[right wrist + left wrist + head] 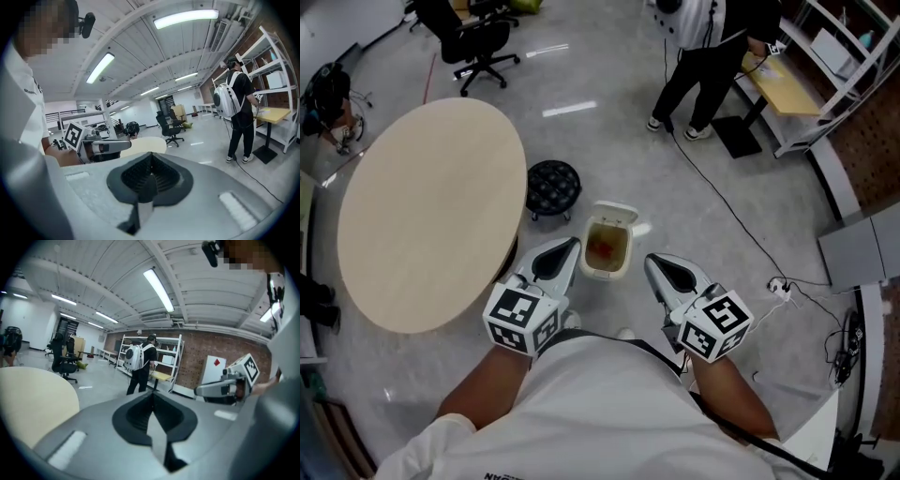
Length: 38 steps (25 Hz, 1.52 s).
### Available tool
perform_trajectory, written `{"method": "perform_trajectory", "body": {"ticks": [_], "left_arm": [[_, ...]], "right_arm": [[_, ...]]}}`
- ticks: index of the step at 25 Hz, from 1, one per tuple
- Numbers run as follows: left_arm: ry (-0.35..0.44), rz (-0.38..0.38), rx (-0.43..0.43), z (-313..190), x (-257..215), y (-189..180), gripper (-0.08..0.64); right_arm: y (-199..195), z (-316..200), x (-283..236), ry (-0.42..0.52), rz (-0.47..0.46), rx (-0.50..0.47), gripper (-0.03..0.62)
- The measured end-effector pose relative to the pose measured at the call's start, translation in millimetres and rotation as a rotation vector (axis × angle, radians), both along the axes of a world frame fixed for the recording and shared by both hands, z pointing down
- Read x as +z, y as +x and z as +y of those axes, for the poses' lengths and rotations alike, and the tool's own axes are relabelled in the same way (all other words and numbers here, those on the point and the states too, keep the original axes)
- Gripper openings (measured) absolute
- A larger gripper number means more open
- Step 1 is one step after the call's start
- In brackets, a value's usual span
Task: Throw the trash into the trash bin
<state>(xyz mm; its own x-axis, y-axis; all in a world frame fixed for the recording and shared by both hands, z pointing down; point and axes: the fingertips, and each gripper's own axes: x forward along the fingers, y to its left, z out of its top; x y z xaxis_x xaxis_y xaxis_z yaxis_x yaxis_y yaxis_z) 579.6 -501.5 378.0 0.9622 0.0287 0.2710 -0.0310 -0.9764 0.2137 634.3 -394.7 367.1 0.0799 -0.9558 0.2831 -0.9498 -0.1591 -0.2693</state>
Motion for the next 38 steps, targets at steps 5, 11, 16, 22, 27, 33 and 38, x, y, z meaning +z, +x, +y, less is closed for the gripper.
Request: {"method": "perform_trajectory", "body": {"ticks": [5,11,16,22,27,33,38], "left_arm": [[0.027,0.018,-0.037,26,-13,-6,0.006],[0.044,-0.01,-0.075,66,-6,-13,0.006],[0.068,-0.036,-0.066,91,1,-11,0.006],[0.056,-0.073,-0.015,89,11,-8,0.006],[0.072,-0.07,0.044,72,4,-5,0.006],[0.085,-0.08,0.125,65,10,-11,0.006],[0.072,-0.07,0.14,53,11,-17,0.006]], "right_arm": [[-4,30,-8,0.027,0.005,-0.041,0.002],[-6,68,-1,0.054,-0.03,-0.03,0.002],[-7,81,12,0.048,-0.043,-0.053,0.002],[-12,81,18,0.043,-0.043,-0.019,0.002],[-17,70,18,0.049,-0.049,0.05,0.002],[-28,50,17,0.046,-0.036,0.103,0.002],[-35,40,18,0.022,-0.025,0.119,0.002]]}}
